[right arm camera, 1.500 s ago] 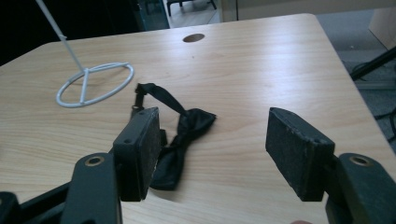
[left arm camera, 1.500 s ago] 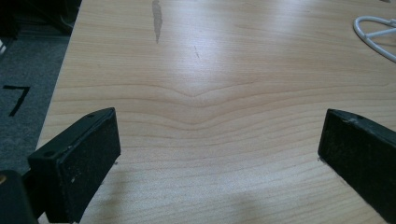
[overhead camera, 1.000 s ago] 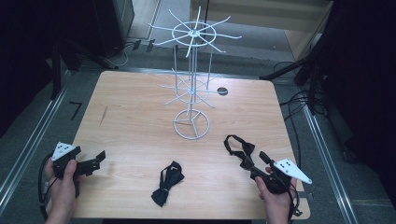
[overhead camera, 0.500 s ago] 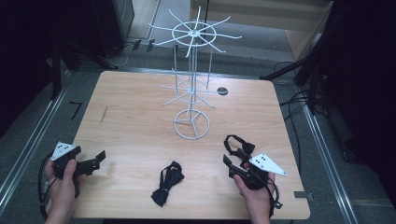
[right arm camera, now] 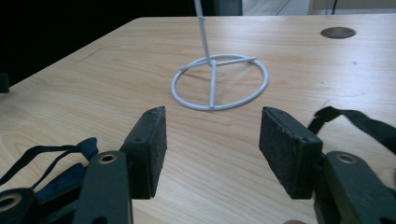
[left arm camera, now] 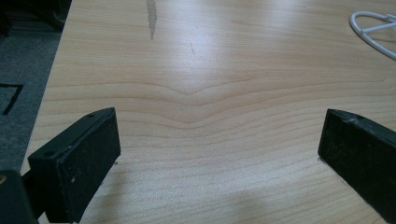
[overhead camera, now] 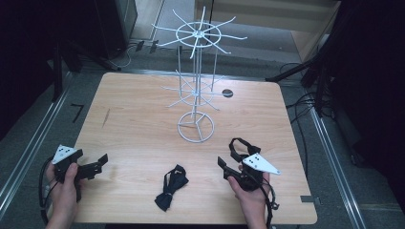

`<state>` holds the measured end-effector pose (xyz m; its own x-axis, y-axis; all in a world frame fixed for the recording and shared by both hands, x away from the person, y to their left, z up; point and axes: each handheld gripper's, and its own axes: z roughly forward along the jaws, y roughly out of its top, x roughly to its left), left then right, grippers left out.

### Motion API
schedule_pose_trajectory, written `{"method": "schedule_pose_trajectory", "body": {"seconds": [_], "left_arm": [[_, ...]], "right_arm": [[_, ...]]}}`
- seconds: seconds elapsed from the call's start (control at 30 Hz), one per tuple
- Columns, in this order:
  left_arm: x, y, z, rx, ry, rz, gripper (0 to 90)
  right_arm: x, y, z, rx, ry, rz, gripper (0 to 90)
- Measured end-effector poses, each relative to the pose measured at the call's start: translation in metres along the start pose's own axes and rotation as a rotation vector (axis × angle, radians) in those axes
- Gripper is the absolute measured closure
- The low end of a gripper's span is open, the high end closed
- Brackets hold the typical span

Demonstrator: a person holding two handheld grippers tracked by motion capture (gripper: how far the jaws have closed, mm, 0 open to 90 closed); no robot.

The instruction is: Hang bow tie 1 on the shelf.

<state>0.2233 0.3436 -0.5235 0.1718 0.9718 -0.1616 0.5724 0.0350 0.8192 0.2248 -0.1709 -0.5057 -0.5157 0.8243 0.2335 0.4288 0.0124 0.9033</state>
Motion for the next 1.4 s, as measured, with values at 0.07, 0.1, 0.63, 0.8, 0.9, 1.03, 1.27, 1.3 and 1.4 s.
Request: {"method": "schedule_pose_trajectory", "body": {"seconds": [0.07, 0.1, 0.63, 0.8, 0.9, 1.03, 1.27, 1.3, 1.4], "left_arm": [[0.0, 0.0, 0.0, 0.0, 0.0, 0.0, 0.0], [0.0, 0.0, 0.0, 0.0, 0.0, 0.0, 0.0], [0.0, 0.0, 0.0, 0.001, -0.002, 0.001, 0.0], [0.0, 0.0, 0.0, 0.001, -0.004, -0.001, 0.0], [0.0, 0.0, 0.0, 0.002, -0.005, -0.001, 0.0], [0.0, 0.0, 0.0, 0.002, -0.006, -0.001, 0.0], [0.0, 0.0, 0.0, 0.004, -0.007, 0.001, 0.0], [0.0, 0.0, 0.0, 0.002, -0.006, 0.001, 0.0], [0.001, 0.0, 0.0, 0.003, -0.007, 0.0, 0.0]], "right_arm": [[0.003, 0.0, 0.003, 0.008, 0.012, 0.003, 44.7], [0.006, -0.001, 0.006, 0.016, 0.019, 0.004, 45.6], [0.025, -0.009, 0.024, 0.062, 0.058, -0.001, 50.1], [0.031, -0.011, 0.03, 0.079, 0.081, 0.013, 52.1], [0.033, -0.013, 0.034, 0.084, 0.091, 0.014, 53.1], [0.038, -0.015, 0.038, 0.099, 0.096, 0.01, 56.3], [0.045, -0.019, 0.044, 0.12, 0.117, 0.009, 59.0], [0.047, -0.02, 0.046, 0.125, 0.121, 0.005, 59.3], [0.049, -0.021, 0.048, 0.134, 0.128, 0.011, 59.5]]}}
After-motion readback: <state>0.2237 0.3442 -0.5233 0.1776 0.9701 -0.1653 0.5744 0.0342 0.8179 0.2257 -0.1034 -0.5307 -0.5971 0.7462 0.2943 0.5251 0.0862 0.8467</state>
